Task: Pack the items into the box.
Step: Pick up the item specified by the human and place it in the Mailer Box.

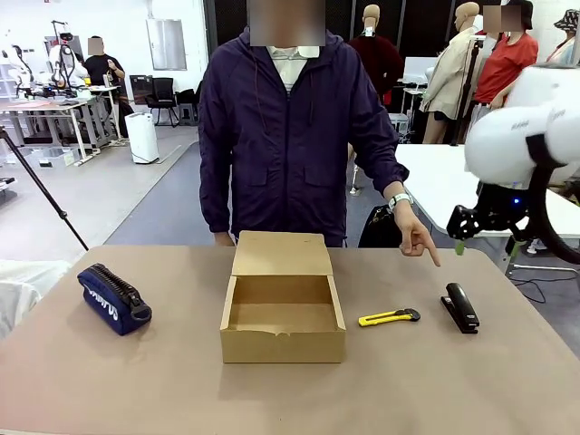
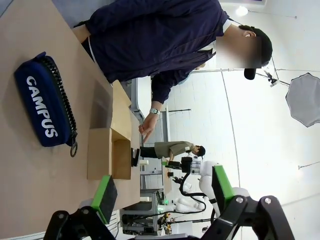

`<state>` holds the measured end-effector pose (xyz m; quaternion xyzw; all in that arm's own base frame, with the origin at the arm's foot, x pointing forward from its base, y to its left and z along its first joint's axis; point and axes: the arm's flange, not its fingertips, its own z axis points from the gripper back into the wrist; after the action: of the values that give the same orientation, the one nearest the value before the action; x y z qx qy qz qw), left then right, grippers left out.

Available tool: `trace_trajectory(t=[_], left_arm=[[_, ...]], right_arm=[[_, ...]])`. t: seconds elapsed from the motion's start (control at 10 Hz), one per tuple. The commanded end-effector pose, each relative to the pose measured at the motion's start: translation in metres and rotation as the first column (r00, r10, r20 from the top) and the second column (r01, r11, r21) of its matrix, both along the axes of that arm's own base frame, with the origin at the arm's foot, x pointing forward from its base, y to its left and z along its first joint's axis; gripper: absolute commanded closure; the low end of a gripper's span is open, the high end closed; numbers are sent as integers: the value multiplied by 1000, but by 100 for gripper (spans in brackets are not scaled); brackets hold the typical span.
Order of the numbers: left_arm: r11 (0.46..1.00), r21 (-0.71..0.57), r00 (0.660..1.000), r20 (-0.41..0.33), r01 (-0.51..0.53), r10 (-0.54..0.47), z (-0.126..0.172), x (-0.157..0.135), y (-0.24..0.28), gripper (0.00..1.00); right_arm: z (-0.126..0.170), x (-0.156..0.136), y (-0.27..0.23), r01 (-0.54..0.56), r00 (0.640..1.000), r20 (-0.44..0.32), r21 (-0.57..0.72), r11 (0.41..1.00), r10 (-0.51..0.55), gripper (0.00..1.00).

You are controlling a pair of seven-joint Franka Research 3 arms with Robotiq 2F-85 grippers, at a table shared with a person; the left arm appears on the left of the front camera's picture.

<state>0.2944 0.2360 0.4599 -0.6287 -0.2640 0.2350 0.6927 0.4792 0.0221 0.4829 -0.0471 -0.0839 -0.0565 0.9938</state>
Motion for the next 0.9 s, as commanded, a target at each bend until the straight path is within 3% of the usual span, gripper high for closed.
trace_trajectory(t=[0.0,0.1,0.3,0.4,0.8], left_arm=[[1000,-10,1000,8,2,-2,3,-2,0,0],[1000,-10,1000,8,2,-2,3,-2,0,0],[1000,-10,1000,8,2,-2,3,-2,0,0],[1000,-10,1000,8,2,-2,3,-2,0,0],[1000,-10,1000,8,2,-2,3,-2,0,0]], right_arm=[[9,-8,-3,46,998,45,128,991,-52,0],[9,-8,-3,46,998,45,128,991,-52,0],[-15,9,4,-44,998,-40,-88,995,40,0],[-37,19,8,-95,995,-51,-118,989,89,0],[-118,46,-10,-107,993,-53,-78,991,103,0]])
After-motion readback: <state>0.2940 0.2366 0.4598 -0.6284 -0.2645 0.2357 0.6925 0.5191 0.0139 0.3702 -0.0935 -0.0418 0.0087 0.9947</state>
